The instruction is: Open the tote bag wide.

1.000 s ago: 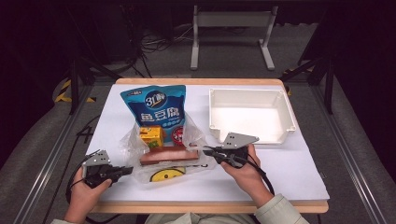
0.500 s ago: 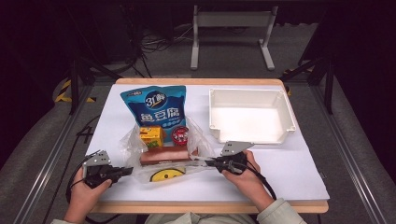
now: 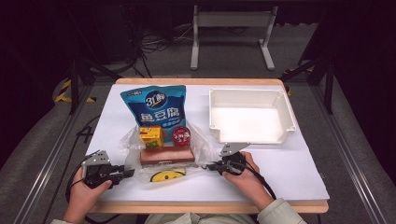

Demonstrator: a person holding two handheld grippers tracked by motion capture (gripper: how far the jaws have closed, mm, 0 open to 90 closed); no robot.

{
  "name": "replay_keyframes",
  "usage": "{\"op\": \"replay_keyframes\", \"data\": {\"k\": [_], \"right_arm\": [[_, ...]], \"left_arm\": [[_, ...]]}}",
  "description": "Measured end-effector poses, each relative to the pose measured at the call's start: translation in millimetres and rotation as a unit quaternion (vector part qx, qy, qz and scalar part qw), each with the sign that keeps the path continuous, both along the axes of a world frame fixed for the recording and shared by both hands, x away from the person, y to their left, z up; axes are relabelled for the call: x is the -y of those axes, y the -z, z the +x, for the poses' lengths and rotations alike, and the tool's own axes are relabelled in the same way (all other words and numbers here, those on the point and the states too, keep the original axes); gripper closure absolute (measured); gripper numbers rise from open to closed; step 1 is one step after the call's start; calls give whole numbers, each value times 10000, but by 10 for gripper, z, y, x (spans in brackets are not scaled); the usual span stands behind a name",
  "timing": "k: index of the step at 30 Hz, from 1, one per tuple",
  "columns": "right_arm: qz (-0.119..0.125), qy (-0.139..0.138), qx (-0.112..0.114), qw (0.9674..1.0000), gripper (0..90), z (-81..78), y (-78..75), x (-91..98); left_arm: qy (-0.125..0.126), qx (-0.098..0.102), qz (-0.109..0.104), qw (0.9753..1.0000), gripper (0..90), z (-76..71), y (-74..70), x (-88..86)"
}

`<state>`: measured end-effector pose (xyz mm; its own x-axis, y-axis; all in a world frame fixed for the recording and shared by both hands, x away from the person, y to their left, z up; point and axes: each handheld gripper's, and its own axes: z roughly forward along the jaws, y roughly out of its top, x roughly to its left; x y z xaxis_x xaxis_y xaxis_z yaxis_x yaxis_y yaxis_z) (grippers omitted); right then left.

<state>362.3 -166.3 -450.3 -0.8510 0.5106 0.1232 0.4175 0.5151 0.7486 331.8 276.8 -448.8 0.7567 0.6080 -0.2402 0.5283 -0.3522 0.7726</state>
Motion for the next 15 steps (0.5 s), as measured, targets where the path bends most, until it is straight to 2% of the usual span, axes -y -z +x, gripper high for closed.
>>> {"op": "replay_keyframes", "data": {"k": [2,4,6,11,12,15], "right_arm": [[9,0,-6,10000,892,1,0,2],[21,2,-20,10000,892,3,-1,4],[27,4,-26,10000,892,3,0,4],[40,19,-27,10000,892,0,-5,2],[38,20,-27,10000,892,-1,-4,0],[36,16,-28,10000,892,-5,-5,-4]], "left_arm": [[-67,74,-75,9999,529,-10,-31,-5],[-206,372,-89,9991,467,-25,-118,-33],[-290,527,-113,9981,429,-44,-184,-50],[-366,965,-181,9945,401,-118,-367,-26],[-355,1078,-198,9933,410,-129,-407,-13],[-263,1209,-243,9920,468,-146,-498,66]]}}
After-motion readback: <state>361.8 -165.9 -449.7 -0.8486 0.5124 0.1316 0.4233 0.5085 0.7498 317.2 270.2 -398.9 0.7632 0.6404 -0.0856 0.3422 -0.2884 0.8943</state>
